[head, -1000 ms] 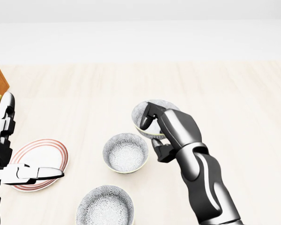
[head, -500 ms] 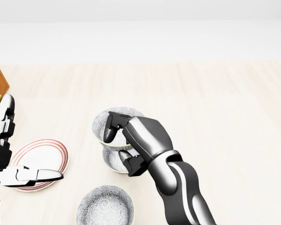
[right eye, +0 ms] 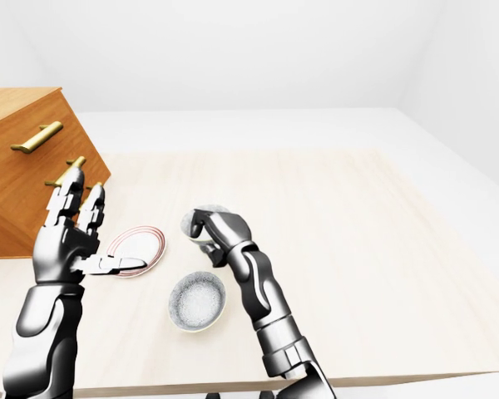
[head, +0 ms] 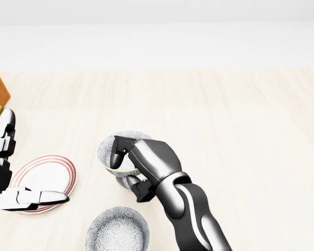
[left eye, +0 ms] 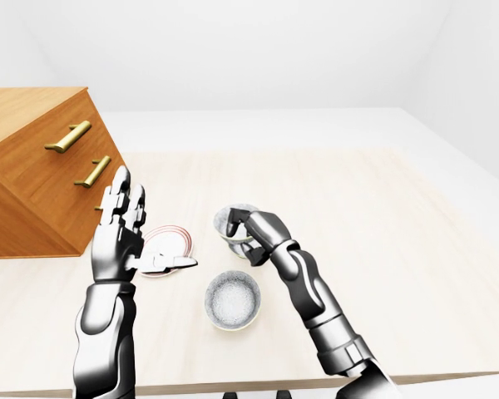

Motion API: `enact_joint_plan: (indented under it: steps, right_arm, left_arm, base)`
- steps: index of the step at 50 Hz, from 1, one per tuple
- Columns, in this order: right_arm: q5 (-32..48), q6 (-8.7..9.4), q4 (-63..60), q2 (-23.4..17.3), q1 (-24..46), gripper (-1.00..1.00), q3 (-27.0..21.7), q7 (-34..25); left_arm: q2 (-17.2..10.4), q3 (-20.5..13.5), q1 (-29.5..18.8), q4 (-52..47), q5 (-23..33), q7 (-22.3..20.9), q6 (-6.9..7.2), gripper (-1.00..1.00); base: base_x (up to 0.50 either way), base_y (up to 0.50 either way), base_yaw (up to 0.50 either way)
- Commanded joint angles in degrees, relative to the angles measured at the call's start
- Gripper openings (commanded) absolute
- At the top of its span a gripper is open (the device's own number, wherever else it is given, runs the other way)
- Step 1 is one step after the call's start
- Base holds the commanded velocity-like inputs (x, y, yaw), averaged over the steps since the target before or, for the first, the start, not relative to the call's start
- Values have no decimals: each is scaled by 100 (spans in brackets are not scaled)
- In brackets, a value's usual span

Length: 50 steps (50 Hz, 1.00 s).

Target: Stack the bowl at the front on the bowl in the middle.

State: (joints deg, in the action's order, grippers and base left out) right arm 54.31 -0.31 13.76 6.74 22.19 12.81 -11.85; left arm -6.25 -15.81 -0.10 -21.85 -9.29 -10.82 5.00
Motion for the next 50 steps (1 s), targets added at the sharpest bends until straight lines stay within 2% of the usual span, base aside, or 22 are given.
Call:
enact_joint_plan:
  steps: [1,14,27,28,29,35,40,44,50]
  right_arm:
    - [-42,-249,614,-60,256,-100,-151,471]
    - [-126,-410,1432,-145,510,-100,-261,779]
    - [-61,-422,1633,-153,514,-100,-256,898]
    - [-39,-374,1501,-144,448,84,-243,867]
    - [-37,-330,1240,-122,329,100,-219,792]
    - [89,29,-523,-22,-373,100,28,139]
    - [159,498,-2144,64,-790,100,227,-556]
    - [112,531,-2825,24,-803,100,170,-854]
    - [-44,531,-3163,-90,-682,100,-18,-976]
  left_arm:
    - [5,4,14,76,30,-11,0,100]
    - [19,12,38,42,47,-16,0,100]
    - [14,11,25,8,43,-5,0,100]
    - [18,13,34,4,46,-4,0,100]
    - [21,19,33,25,54,-4,0,100]
    - [28,45,21,48,63,16,0,100]
    - [25,47,10,34,66,29,0,100]
    - [25,65,-2,49,75,37,0,100]
    - [29,98,-12,56,93,54,0,100]
  base:
    - [0,0,0]
    - [0,0,0]
    - [0,0,0]
    - [0,0,0]
    - [0,0,0]
    - [0,0,0]
    - [0,0,0]
    - [0,0,0]
    - [0,0,0]
